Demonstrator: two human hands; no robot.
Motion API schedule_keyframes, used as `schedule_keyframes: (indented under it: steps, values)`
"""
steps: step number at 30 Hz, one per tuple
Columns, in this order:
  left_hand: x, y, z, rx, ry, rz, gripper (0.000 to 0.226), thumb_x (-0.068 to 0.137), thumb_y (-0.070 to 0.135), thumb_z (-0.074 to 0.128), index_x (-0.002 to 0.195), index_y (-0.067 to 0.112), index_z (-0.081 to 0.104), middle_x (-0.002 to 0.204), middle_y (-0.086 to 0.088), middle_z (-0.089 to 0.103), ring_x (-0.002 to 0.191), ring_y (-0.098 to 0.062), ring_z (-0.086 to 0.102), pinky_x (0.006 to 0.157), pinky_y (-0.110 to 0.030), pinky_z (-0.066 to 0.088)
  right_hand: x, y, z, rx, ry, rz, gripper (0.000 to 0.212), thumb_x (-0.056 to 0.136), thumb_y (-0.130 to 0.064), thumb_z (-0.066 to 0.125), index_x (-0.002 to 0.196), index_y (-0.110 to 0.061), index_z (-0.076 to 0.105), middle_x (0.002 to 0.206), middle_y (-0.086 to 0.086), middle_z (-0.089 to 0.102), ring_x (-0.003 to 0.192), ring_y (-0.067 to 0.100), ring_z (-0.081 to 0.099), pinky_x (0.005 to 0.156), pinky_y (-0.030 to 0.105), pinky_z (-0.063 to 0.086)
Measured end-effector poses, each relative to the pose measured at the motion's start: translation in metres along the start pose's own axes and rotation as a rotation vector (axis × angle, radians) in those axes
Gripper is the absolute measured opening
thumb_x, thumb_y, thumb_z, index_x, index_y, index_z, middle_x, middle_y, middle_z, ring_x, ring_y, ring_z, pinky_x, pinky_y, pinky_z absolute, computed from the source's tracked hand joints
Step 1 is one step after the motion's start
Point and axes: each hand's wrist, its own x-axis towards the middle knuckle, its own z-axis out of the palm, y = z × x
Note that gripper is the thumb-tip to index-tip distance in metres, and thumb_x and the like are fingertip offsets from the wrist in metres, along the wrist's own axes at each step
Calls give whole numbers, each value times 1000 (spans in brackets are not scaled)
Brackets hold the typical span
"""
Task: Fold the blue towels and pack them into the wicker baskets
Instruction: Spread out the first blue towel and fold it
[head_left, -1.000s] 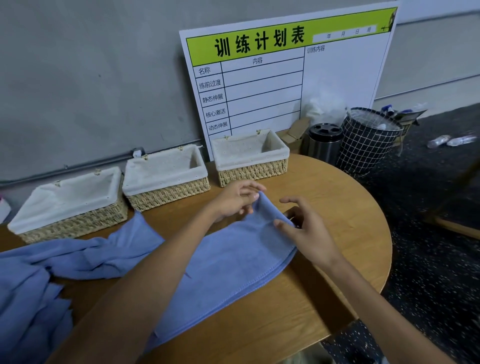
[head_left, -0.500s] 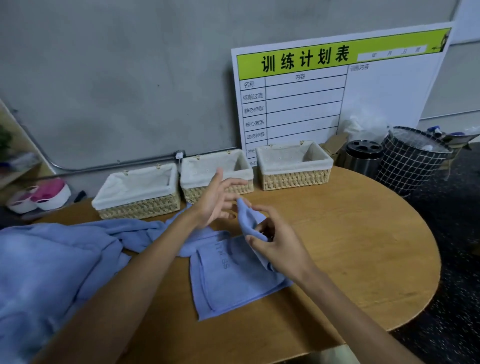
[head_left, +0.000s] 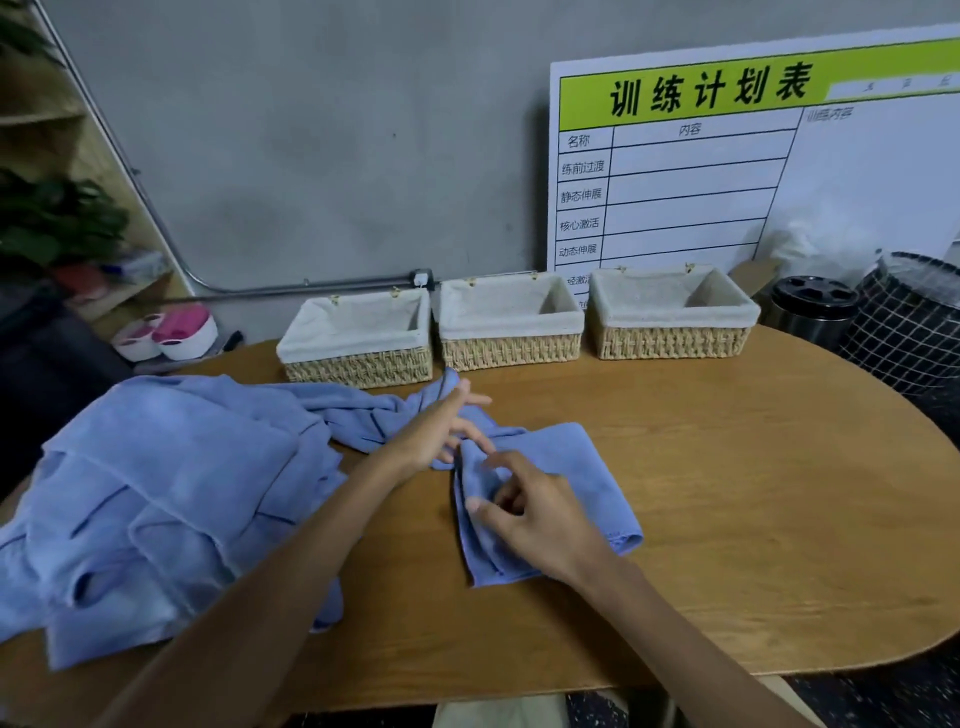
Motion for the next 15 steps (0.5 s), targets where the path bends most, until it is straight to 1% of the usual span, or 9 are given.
schedule_keyframes:
  steps: [3,4,7,8,9,10,12,14,15]
  values:
    - [-2,-11,10,180,159,128,39,108,46,30,125,28,61,80,3,76,79,-6,65,86,-36,48,4,0,-13,51,120,17,11,97,-35,58,103,-27,63,61,-3,64,58,7,59,59,18,41]
    - [-3,-12,15,237,232,185,34,109,39,35,124,27,63,81,5,76,84,-4,67,89,-35,49,9,4,-21,63,196,18,9,99,-30,57,98,-27,65,65,-3,66,58,7,59,58,18,40]
    - [-12,-7,39,341,413,295,25,106,23,46,125,24,63,94,9,75,74,0,64,67,-20,47,24,25,-41,-34,338,46,15,100,-23,53,105,-24,68,85,-10,70,71,3,60,64,19,42]
    - [-16,-8,51,386,424,327,27,105,22,47,128,25,62,105,9,74,80,0,63,71,-20,48,25,34,-43,-113,316,40,20,100,-22,51,111,-21,68,95,-7,71,79,8,62,70,24,46]
    - [-19,-12,63,451,404,351,31,104,23,48,134,25,58,118,7,71,97,-3,64,84,-25,50,26,44,-44,-221,265,15,25,100,-23,47,116,-18,66,104,-2,70,89,15,64,77,32,49]
    - [-23,-18,75,552,361,354,37,105,28,46,141,25,53,134,6,63,118,-9,58,100,-32,46,24,54,-43,-357,195,-8,32,98,-28,43,120,-18,65,113,1,68,100,23,64,83,38,50]
    - [-30,-30,90,767,262,276,52,107,41,38,156,27,32,159,9,35,147,-11,28,121,-34,21,15,71,-40,-534,38,0,53,96,-44,26,131,-25,60,138,-2,59,128,27,53,99,43,43]
    - [-34,-37,90,870,191,194,66,105,55,28,161,28,9,166,16,5,154,-7,-1,125,-35,1,10,78,-44,-570,-103,80,69,92,-57,6,150,-37,38,161,-12,28,150,20,22,116,47,23]
    - [-34,-38,89,893,159,168,71,102,61,25,161,29,0,166,17,-6,153,-5,-11,125,-38,-4,9,81,-47,-579,-171,121,67,93,-60,2,154,-42,24,164,-16,12,153,18,8,120,48,12]
